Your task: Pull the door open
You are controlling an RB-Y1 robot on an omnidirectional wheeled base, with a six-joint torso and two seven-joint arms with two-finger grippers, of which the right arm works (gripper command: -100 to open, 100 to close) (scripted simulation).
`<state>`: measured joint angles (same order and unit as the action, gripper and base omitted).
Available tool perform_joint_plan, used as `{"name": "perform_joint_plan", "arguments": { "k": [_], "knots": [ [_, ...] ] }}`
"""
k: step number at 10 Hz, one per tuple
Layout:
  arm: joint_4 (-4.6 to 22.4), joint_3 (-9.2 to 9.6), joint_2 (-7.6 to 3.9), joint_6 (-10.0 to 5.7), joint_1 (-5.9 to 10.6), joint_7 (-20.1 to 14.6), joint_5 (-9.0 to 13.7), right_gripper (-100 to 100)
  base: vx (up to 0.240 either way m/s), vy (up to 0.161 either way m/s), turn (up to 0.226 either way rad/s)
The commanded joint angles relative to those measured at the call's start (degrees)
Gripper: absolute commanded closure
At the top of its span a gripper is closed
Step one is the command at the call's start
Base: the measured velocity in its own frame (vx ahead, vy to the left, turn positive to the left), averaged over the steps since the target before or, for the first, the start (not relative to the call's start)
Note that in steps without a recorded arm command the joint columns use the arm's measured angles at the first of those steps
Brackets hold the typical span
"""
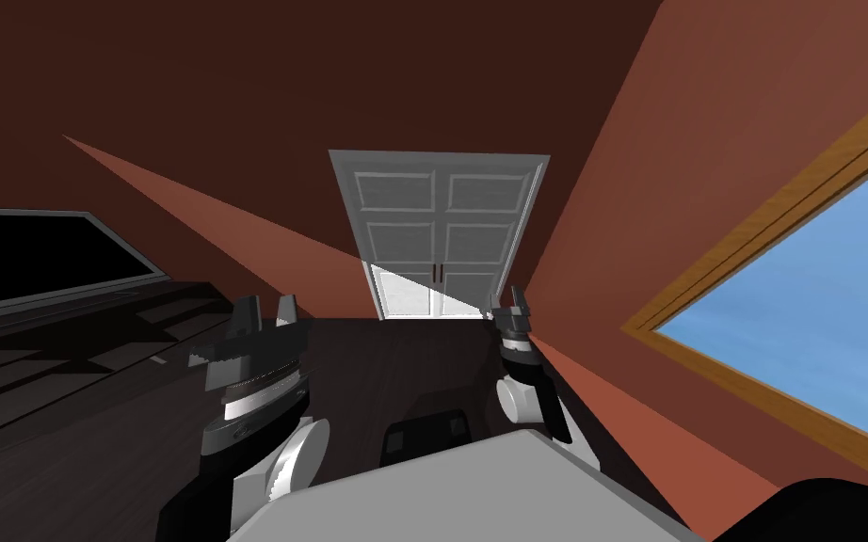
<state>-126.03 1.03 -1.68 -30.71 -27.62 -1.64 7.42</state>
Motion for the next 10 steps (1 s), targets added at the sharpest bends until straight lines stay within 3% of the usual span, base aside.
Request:
{"name": "perform_joint_plan", "arguments": {
  "k": [1,10],
  "knots": [
    [1.24,0.10,-0.55,-0.38,0.09,-1.66,0.79,-100,0.121,0.009,0.027],
    [10.19,1.90,-3.10,-3.19,0.73,-11.66,5.60,-100,0.120,0.002,0.032]
  ]
}}
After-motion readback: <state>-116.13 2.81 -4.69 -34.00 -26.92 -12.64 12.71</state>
